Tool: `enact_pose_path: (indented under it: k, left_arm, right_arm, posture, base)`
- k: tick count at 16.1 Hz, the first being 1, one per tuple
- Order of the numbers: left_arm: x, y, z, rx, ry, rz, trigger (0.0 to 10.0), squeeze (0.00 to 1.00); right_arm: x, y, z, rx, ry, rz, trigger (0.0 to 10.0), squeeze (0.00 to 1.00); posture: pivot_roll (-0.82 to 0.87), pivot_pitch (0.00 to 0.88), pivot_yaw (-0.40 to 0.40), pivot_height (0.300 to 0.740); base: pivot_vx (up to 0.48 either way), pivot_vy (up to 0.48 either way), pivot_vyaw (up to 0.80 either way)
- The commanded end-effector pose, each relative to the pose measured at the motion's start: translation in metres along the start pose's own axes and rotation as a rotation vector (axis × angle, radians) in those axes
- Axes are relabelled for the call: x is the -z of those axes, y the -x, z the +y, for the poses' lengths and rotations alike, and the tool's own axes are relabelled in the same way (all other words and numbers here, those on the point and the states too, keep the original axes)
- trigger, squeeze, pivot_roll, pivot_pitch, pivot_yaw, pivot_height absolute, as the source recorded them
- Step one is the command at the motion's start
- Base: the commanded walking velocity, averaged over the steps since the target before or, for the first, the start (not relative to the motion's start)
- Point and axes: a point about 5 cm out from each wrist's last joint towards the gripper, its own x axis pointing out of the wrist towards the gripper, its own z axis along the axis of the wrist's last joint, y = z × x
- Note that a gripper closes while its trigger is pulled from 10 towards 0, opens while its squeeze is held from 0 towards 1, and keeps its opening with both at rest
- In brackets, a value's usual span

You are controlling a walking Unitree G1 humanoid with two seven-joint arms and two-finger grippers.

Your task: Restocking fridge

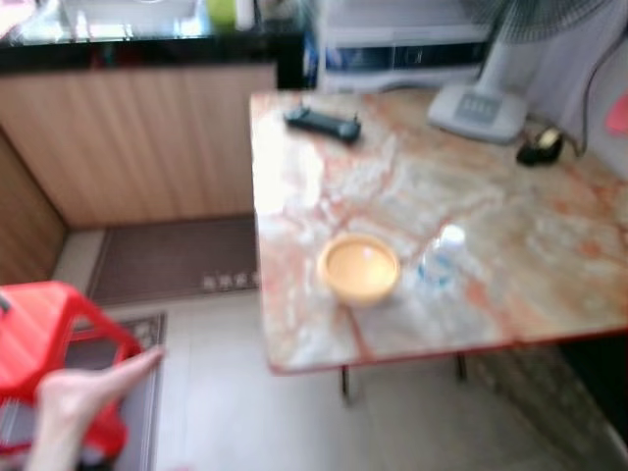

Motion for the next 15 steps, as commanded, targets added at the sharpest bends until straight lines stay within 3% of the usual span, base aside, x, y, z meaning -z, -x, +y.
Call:
enact_pose_path:
  k: [1, 9, 12, 15]
  left_arm:
    - [0.0002, -0.0009, -0.0106, 0.035, -0.008, 0.001, 10.0, 0.00]
    - [0.0010, -0.0006, -0.0104, 0.030, -0.011, 0.000, 10.0, 0.00]
    - [0.0006, 0.0000, -0.0077, -0.008, -0.010, -0.017, 10.0, 0.00]
    - [-0.0014, 0.0007, -0.0049, -0.045, -0.038, -0.049, 10.0, 0.00]
  right_arm:
    - [0.0107, 0.0072, -0.0113, 0.034, -0.007, 0.032, 10.0, 0.00]
    - [0.0115, 0.0076, -0.0114, 0.026, 0.012, 0.040, 10.0, 0.00]
    - [0.0126, 0.0076, -0.0107, 0.023, 0.009, 0.045, 10.0, 0.00]
    - [0.0142, 0.0081, -0.0102, 0.028, -0.007, 0.043, 10.0, 0.00]
  posture:
    - [0.06, 0.091, -0.077, 0.740]
    - [0.07, 0.082, -0.076, 0.740]
    - [0.07, 0.081, -0.070, 0.740]
    - [0.08, 0.084, -0.064, 0.740]
  base:
    - [0.000, -0.315, 0.00]
    - [0.000, -0.314, 0.07]
    - [0.000, 0.000, 0.73]
    - [0.000, 0.000, 0.00]
